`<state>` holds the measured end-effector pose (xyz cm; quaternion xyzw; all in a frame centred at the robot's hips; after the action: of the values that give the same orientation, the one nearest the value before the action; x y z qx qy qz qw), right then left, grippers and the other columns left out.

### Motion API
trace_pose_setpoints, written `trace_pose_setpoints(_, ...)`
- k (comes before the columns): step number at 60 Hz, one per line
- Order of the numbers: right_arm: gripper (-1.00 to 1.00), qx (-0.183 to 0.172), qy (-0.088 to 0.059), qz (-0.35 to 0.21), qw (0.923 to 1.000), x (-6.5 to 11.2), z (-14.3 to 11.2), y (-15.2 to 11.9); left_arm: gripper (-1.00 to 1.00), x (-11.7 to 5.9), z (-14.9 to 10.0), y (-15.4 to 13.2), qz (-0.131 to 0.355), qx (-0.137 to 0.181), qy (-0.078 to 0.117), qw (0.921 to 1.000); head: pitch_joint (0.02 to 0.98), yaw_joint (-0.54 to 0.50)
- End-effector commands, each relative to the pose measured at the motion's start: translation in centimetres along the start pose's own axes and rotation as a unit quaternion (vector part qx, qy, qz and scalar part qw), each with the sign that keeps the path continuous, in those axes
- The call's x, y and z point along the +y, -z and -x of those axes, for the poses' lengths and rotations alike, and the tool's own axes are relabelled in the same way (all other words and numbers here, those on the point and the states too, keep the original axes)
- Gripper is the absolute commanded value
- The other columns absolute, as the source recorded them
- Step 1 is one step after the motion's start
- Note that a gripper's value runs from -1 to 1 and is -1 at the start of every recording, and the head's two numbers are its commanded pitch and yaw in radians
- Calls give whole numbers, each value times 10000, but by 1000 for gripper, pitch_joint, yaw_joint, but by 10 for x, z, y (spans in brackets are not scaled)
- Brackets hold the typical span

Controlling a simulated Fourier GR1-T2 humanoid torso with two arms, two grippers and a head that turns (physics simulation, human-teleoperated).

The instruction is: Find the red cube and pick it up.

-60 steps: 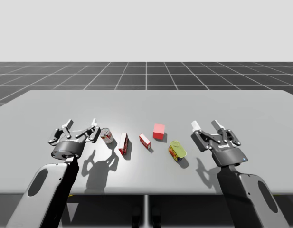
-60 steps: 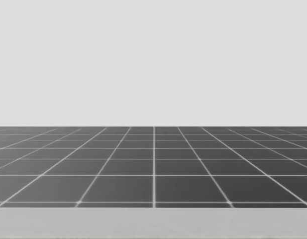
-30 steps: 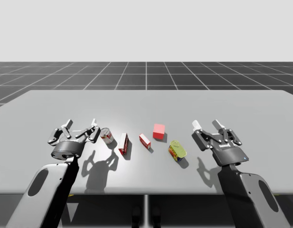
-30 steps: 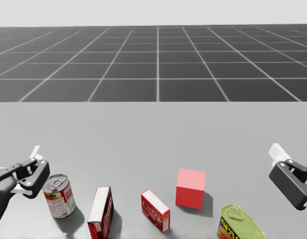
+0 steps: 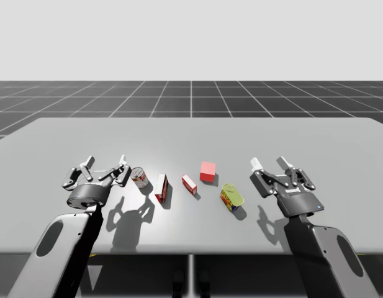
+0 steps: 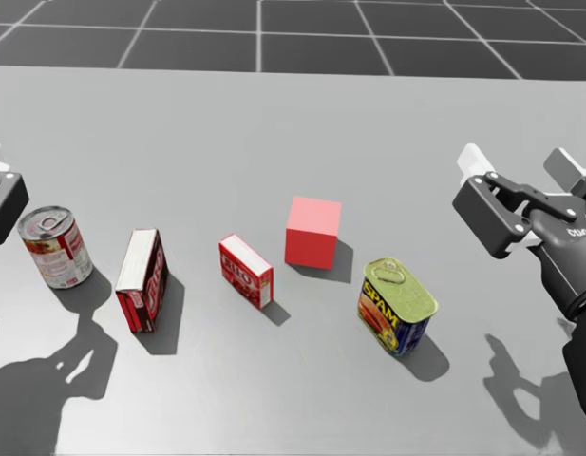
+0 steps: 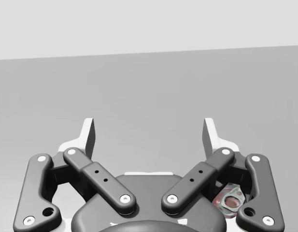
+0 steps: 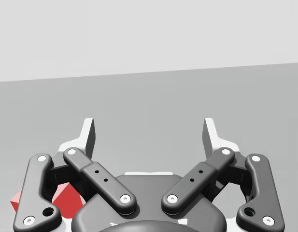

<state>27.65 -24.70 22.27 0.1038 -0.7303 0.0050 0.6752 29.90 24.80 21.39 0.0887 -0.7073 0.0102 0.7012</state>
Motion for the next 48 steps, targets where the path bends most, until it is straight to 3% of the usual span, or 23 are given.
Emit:
trace_pose_setpoints(1, -1000, 0, -27, -6, 10000, 0, 0, 0, -1000, -1, 0, 0, 2, -8, 8, 10000, 774, -106)
trace_pose_setpoints(10, -1000, -4, -17, -13, 10000, 2, -1, 0, -1000, 0, -1, -1, -7, -8, 8, 10000, 765, -112)
trace_pose_setpoints(14, -1000, 56, 167, -47, 9998, 8, -3, -3, -1000, 0, -1, -1, -13, -2, 0, 10000, 762, -113)
trace_pose_setpoints(23, -1000, 182, -82, -9, 9998, 39, -8, -21, -1000, 0, -1, 0, -11, 21, -9, 10000, 756, -108)
trace_pose_setpoints(30, -1000, 367, 68, -47, 9993, 62, -12, -33, -1000, 0, 0, 0, 3, 22, -15, 10000, 757, -105)
trace_pose_setpoints(38, -1000, 465, 132, -12, 9988, 90, -14, -47, -1000, -1, 0, 0, 26, 30, -16, 10000, 752, -103)
trace_pose_setpoints(40, -1000, 505, 255, 13, 9984, 101, -14, -51, -1000, -1, 0, 0, 36, 31, -14, 10000, 753, -104)
trace_pose_setpoints(48, -1000, 680, 353, -80, 9970, 128, -6, -61, -1000, -2, 0, 0, 51, 38, -5, 10000, 756, -108)
